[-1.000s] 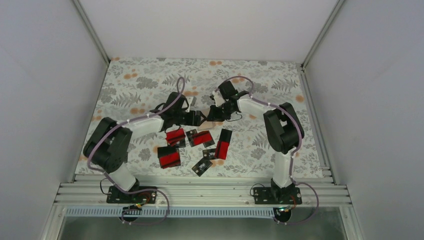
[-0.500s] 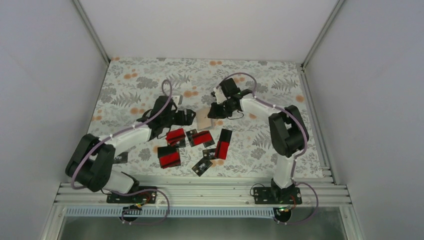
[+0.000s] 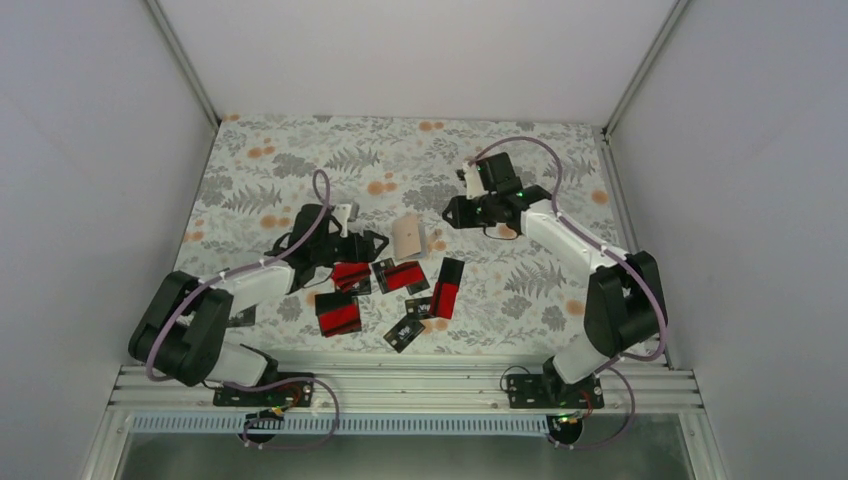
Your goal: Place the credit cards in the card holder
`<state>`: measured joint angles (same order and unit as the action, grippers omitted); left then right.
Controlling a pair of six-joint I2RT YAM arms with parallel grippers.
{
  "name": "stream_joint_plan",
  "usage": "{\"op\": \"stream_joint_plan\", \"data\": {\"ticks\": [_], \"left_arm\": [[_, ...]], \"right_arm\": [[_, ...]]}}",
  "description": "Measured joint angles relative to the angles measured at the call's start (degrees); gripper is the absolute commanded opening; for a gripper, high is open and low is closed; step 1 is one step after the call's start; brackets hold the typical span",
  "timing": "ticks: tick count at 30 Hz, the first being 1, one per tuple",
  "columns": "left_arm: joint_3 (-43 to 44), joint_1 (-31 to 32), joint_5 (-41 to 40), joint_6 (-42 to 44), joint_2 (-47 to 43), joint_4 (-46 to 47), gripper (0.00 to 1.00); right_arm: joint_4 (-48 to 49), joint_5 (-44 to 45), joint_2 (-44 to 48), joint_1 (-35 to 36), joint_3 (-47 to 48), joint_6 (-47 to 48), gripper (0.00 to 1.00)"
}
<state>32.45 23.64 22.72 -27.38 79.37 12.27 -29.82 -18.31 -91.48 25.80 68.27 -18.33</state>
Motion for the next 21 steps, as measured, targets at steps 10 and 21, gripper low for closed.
{"op": "stream_joint_plan", "data": {"ticks": [10, 21], "left_arm": [[1.31, 0.70, 5.90, -0.15, 8.94, 1.38, 0.70], [6.75, 4.55, 4.83, 0.98, 14.60, 0.59, 0.64]], "right_arm": [[0.11, 1.01, 0.46, -4.70, -3.87, -0.07, 0.29], [0.00, 0.37, -2.86, -4.72, -4.31, -0.09, 0.25]]}}
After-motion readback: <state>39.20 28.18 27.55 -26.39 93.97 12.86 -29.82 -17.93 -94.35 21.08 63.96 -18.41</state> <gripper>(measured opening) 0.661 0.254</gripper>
